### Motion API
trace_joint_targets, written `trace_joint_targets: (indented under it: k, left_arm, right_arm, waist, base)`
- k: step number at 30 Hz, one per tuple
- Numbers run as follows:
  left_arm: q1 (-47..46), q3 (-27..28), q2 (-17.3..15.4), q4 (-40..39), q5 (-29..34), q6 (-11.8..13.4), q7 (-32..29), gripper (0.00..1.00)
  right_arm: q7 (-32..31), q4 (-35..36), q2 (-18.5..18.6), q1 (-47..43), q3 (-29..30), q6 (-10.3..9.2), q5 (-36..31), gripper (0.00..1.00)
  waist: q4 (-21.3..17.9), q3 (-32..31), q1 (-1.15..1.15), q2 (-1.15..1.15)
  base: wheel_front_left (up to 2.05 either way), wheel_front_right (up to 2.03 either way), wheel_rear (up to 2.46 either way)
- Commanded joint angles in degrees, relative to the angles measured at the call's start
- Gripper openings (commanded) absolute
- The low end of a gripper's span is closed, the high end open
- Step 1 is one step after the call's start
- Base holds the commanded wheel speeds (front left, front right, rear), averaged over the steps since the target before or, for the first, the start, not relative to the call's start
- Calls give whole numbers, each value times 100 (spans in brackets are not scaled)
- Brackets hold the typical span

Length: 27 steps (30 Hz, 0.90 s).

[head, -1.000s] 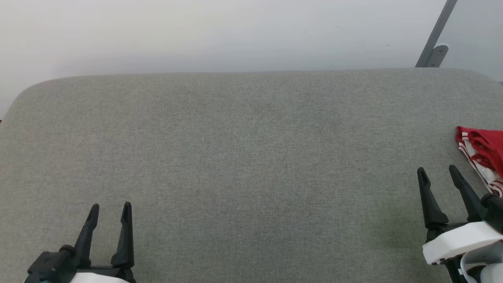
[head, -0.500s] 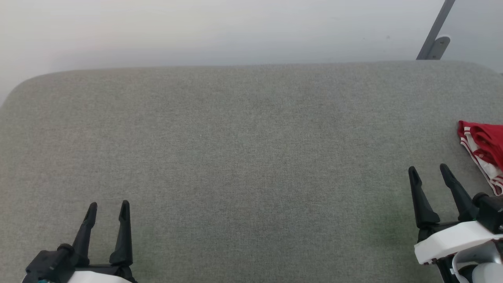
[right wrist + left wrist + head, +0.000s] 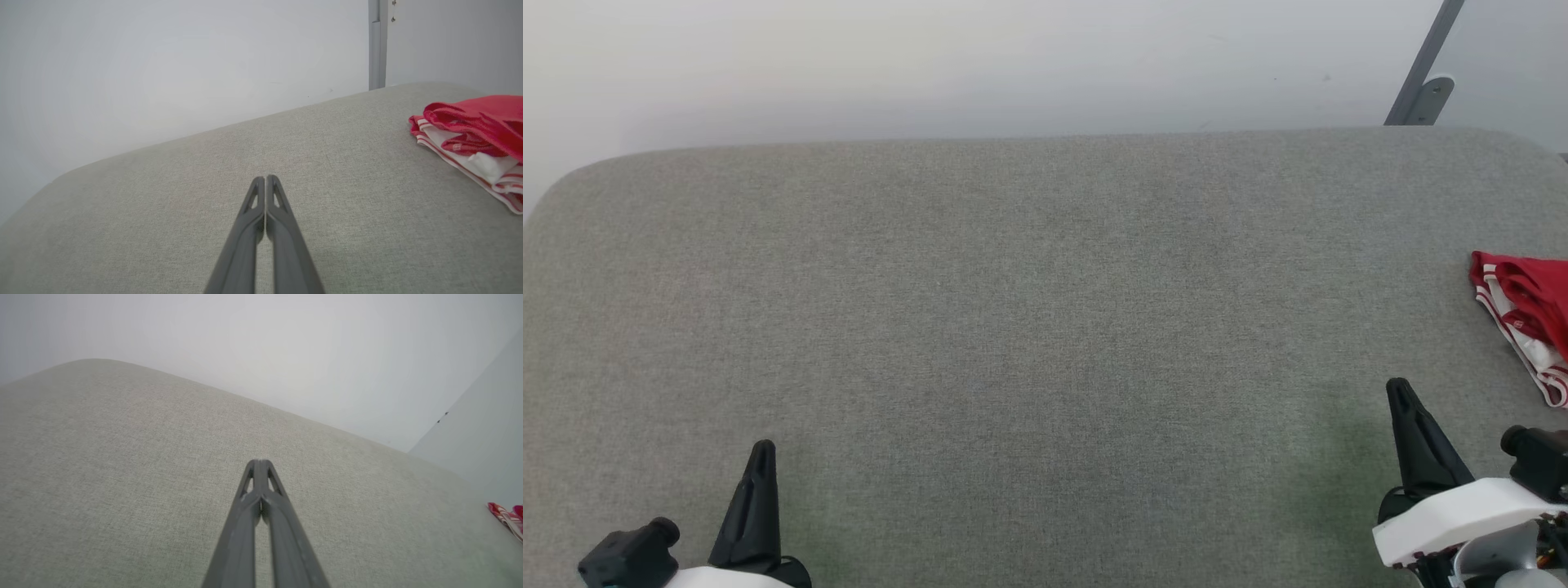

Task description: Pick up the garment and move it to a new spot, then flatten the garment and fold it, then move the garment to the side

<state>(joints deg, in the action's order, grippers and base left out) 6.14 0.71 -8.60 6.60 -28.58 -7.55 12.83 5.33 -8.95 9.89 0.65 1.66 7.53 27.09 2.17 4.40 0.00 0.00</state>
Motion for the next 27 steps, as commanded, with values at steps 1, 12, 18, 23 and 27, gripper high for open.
trace_joint_targets:
  k: [1, 12, 18, 23, 27]
  left_arm:
    - [-161, 34, -17, -48, -295, 8, -65, 0]
    - [-329, 55, 21, 83, -1195, 4, -283, 0]
    - [-418, 72, 45, 148, -1691, 4, -405, 0]
    - [-477, 88, 67, 187, -2076, 4, -504, 0]
    - [-531, 103, 86, 217, -2363, 4, -580, 0]
  right_arm:
    - [-59, 65, 3, 152, 36, -1, 297, 0]
    - [-219, -13, -95, 217, 103, -1, 1171, 0]
    - [-305, -57, -150, 252, 139, -2, 1652, 0]
    - [-376, -90, -189, 282, 166, -2, 2028, 0]
    - [-427, -113, -223, 303, 186, -2, 2315, 0]
  waist:
    - [-4, -8, 0, 0]
    - [-22, -44, 0, 0]
    - [-33, -66, 0, 0]
    - [-43, -84, 0, 0]
    - [-50, -99, 0, 0]
  base:
    - [0, 0, 0]
    - [0, 0, 0]
    - [0, 0, 0]
    - [0, 0, 0]
    - [0, 0, 0]
